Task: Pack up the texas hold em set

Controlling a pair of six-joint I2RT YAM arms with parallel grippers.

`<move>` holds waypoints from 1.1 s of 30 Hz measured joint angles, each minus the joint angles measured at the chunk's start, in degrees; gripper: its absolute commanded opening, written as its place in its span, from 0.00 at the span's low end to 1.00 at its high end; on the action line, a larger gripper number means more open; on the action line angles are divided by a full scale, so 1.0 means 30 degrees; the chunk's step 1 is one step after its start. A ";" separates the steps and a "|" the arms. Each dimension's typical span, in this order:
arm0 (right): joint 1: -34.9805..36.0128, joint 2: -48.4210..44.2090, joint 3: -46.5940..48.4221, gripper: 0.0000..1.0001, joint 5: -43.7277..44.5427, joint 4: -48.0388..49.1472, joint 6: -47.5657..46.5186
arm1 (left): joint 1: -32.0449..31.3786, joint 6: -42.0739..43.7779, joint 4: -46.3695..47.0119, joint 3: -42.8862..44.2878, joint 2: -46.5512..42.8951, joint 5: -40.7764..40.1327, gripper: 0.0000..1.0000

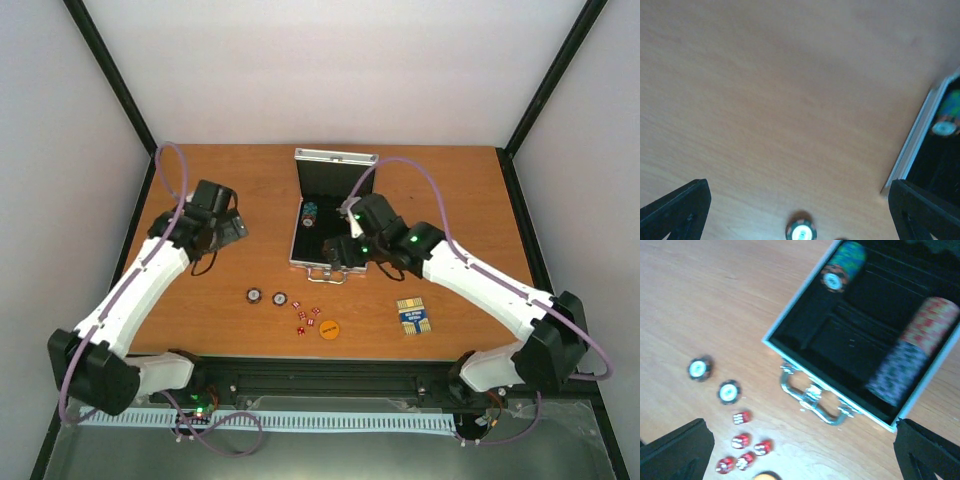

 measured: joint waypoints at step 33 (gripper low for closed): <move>0.8488 1.7966 1.6691 0.97 0.0933 -0.5180 -0.0583 | 0.0153 0.1005 -0.1188 0.3082 -1.0805 -0.5603 1.00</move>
